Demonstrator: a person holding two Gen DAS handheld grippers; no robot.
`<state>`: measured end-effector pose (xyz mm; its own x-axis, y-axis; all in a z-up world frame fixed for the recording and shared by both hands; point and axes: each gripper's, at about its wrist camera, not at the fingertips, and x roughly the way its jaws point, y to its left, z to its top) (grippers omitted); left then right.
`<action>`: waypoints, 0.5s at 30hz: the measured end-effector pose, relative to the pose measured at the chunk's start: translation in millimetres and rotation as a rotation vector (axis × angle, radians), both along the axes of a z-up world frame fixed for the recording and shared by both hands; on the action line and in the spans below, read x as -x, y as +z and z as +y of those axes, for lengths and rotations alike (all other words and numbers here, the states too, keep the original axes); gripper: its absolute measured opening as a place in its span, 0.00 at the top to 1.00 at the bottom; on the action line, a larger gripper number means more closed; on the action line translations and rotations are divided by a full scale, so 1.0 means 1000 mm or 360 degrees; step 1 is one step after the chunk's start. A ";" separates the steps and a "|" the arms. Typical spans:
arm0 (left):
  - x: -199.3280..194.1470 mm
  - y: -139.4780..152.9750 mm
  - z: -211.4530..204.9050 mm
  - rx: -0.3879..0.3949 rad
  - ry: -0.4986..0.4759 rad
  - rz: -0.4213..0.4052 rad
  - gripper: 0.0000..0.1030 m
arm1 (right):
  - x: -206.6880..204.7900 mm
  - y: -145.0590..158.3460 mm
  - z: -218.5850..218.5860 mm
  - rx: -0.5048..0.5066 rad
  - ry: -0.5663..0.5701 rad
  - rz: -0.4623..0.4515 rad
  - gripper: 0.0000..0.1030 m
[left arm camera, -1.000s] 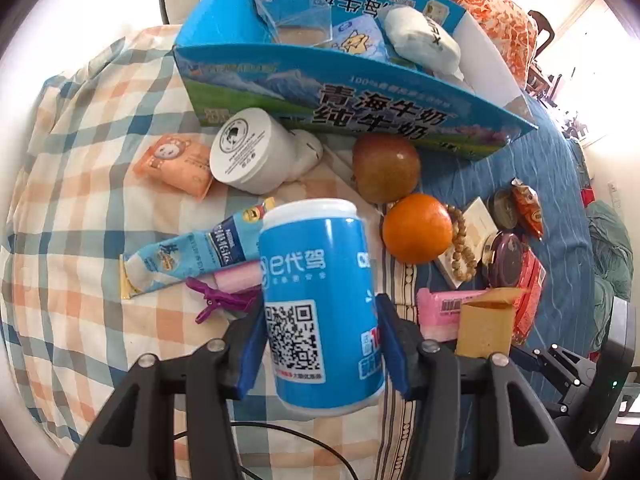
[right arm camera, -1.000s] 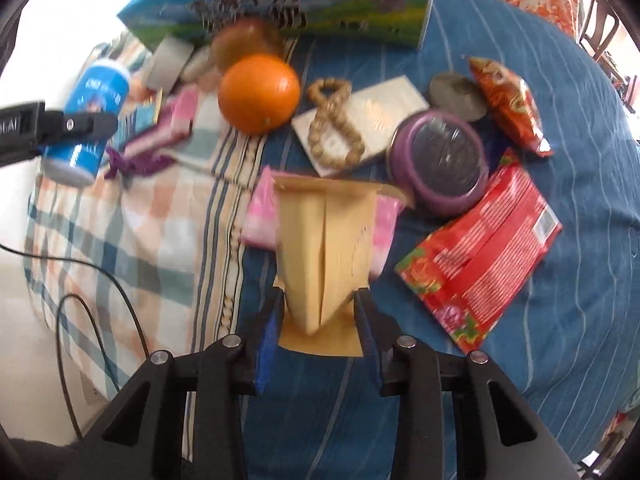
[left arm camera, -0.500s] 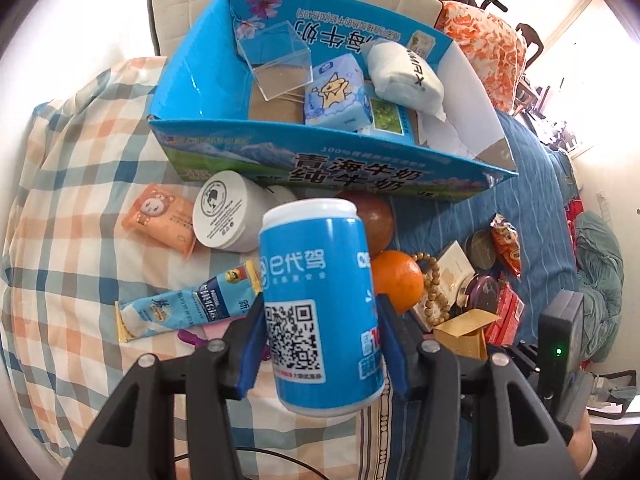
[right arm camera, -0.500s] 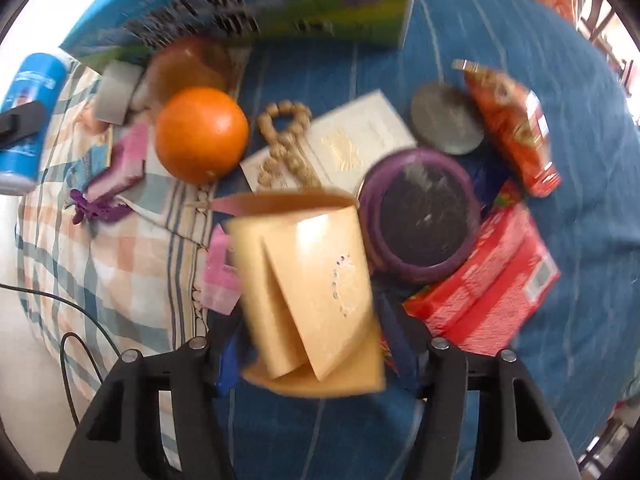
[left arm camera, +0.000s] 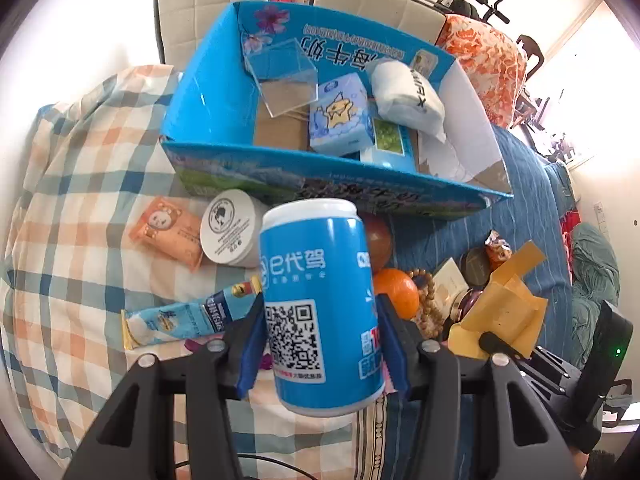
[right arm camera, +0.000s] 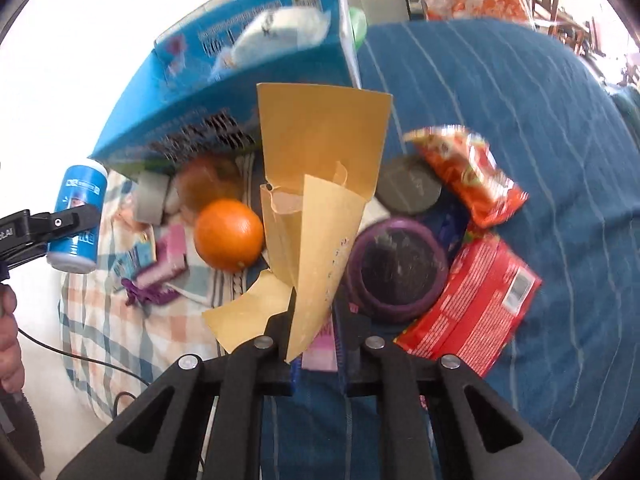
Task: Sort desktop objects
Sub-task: 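Place the blue can and yellow soap bar into the blue milk box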
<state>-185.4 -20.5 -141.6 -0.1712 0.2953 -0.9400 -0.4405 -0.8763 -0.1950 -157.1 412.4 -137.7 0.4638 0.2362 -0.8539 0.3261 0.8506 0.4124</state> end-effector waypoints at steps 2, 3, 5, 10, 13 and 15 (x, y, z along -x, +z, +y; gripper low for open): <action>0.006 0.009 0.002 -0.0038 0.0013 0.0016 0.50 | -0.004 0.012 -0.006 0.0010 0.0002 -0.0058 0.87; 0.009 0.013 0.003 -0.0054 0.0015 0.0027 0.50 | -0.007 0.018 -0.009 0.0010 -0.0007 -0.0094 0.87; 0.015 0.024 0.006 -0.0084 0.0026 0.0065 0.50 | -0.015 0.028 -0.009 0.0035 -0.0014 -0.0150 0.87; 0.034 0.045 0.014 -0.0141 0.0046 0.0131 0.50 | -0.037 0.056 -0.018 0.0055 -0.0042 -0.0298 0.87; 0.047 0.051 0.020 -0.0162 0.0054 0.0164 0.49 | -0.055 0.071 -0.028 0.0077 -0.0058 -0.0356 0.87; 0.056 0.053 0.025 -0.0171 0.0059 0.0180 0.50 | -0.069 0.075 -0.027 0.0089 -0.0054 -0.0377 0.87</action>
